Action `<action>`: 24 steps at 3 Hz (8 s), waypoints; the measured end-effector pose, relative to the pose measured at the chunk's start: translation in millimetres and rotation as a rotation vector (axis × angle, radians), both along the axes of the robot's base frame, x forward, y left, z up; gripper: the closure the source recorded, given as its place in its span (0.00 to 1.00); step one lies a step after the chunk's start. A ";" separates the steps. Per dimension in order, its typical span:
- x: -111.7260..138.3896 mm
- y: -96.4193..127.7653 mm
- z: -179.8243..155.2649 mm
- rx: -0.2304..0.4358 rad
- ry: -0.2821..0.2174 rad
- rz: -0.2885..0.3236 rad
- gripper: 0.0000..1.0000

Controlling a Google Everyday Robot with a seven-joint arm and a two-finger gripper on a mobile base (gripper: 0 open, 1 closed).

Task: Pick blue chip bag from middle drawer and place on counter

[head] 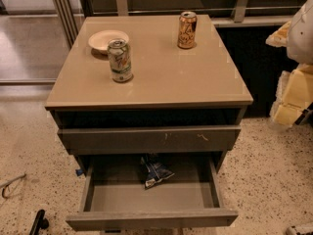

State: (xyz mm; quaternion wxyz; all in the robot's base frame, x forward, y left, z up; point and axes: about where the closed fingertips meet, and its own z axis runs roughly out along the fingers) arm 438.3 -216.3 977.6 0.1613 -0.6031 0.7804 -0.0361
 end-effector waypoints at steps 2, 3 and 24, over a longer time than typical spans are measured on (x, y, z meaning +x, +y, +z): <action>0.0 0.0 0.0 0.000 0.000 0.000 0.18; 0.3 4.7 -11.2 0.025 -0.021 -0.010 0.42; 101.2 196.7 -541.6 0.610 -0.221 0.037 0.01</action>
Offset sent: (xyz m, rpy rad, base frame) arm 0.0000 0.0000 0.0000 0.0000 0.0000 0.0000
